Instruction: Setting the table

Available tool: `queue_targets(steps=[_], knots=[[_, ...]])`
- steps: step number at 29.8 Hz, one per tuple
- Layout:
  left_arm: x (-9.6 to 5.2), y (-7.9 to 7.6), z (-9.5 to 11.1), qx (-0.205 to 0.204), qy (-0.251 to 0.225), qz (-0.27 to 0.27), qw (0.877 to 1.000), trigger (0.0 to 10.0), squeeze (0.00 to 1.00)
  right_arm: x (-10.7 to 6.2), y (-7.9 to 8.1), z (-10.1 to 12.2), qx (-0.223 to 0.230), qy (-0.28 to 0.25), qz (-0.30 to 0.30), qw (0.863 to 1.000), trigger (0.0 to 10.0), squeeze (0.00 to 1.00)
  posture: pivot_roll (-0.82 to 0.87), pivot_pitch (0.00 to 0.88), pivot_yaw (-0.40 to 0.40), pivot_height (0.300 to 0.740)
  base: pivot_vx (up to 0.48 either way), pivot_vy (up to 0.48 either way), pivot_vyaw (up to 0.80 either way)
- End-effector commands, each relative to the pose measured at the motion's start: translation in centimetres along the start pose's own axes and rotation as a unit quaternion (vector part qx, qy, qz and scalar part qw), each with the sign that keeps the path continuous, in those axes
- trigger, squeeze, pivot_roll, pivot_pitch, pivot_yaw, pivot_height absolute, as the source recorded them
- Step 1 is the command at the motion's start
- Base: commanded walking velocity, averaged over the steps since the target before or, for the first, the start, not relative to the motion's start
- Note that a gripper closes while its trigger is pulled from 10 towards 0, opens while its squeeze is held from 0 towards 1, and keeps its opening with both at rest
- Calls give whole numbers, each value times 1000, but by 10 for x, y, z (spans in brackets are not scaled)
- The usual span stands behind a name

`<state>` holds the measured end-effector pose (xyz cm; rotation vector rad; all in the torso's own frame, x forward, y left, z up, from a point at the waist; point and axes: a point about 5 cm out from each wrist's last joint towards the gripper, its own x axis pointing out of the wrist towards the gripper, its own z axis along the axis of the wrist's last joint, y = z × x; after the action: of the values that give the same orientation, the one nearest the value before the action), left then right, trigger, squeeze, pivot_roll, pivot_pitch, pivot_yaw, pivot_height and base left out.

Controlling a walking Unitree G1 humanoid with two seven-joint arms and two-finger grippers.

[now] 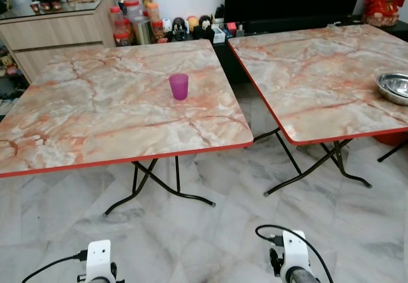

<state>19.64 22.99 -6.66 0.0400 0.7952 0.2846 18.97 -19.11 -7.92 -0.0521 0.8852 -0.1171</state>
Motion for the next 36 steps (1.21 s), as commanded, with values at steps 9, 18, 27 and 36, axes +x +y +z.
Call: queue_targets(steps=[9, 18, 27, 36], knots=[[-1, 4, -5, 1, 14, 12, 1000, 10000, 0, 1, 7, 6, 15, -5, 12, 1000, 10000, 0, 48, 0, 52, 740, 0, 306, 178], [-1, 4, -5, 2, 14, 12, 1000, 10000, 0, 1, 8, 5, 12, -3, 11, 1000, 10000, 0, 51, 0, 54, 740, 0, 318, 0], [-1, 3, -5, 9, 15, 8, 1000, 10000, 0, 1, 10, 5, 8, 0, 10, 1000, 10000, 0, 50, 0, 52, 740, 0, 89, 0], [-1, 0, -5, 5, 9, -2, 1000, 10000, 0, 1, 10, 7, 3, -4, 14, 1000, 10000, 0, 44, 0, 52, 740, 0, 0, 0]])
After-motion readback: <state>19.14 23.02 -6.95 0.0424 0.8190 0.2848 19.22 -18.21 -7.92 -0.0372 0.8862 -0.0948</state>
